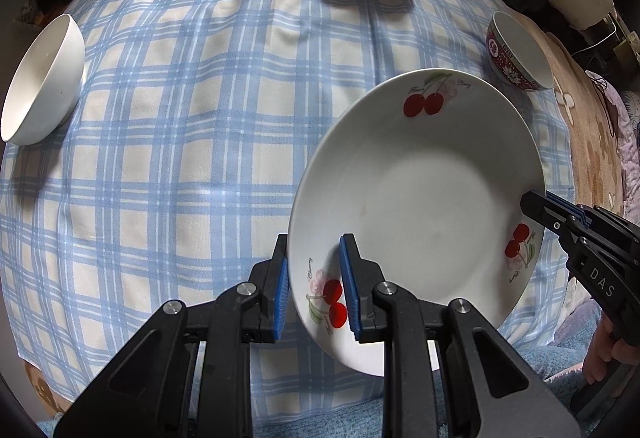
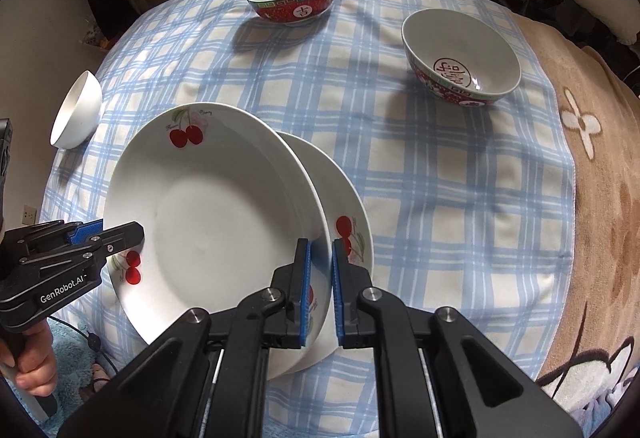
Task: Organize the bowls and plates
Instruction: 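Lower the plate onto the stacked cherry plates with the left tool while the right tool guides it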
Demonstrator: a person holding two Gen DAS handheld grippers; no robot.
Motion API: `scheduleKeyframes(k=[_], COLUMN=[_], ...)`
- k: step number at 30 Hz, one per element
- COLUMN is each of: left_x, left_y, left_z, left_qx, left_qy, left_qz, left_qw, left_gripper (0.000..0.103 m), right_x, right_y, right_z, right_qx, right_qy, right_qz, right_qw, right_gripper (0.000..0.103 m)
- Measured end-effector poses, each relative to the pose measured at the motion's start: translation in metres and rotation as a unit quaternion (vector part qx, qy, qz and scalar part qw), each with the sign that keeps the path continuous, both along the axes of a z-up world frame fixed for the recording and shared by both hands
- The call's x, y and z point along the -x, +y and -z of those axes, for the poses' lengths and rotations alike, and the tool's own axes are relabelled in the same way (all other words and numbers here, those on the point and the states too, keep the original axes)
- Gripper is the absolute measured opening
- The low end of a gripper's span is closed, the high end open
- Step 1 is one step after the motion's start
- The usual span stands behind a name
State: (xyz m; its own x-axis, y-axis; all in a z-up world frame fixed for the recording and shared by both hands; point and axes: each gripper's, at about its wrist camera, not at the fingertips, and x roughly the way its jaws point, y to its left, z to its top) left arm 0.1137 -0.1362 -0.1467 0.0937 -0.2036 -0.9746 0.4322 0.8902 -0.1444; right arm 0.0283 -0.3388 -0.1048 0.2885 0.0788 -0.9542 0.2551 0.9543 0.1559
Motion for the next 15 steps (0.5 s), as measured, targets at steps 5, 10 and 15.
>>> scheduleKeyframes(k=[5, 10, 15], left_x=[0.000, 0.001, 0.003], left_y=[-0.003, -0.006, -0.010], left_z=[0.009, 0.016, 0.021], left_qx=[-0.008, -0.011, -0.017], left_qy=[0.010, 0.011, 0.009], left_qz=[0.002, 0.007, 0.010], left_qw=[0.9999, 0.9999, 0.9998], left_gripper=[0.024, 0.024, 0.024], right_x=[-0.002, -0.004, -0.008], right_y=[0.002, 0.001, 0.006], right_z=[0.005, 0.016, 0.025], right_qx=[0.009, 0.014, 0.034], right_qy=[0.008, 0.024, 0.036], right_qz=[0.004, 0.009, 0.006], right_qw=[1.000, 1.000, 0.999], right_gripper=[0.012, 0.012, 0.014])
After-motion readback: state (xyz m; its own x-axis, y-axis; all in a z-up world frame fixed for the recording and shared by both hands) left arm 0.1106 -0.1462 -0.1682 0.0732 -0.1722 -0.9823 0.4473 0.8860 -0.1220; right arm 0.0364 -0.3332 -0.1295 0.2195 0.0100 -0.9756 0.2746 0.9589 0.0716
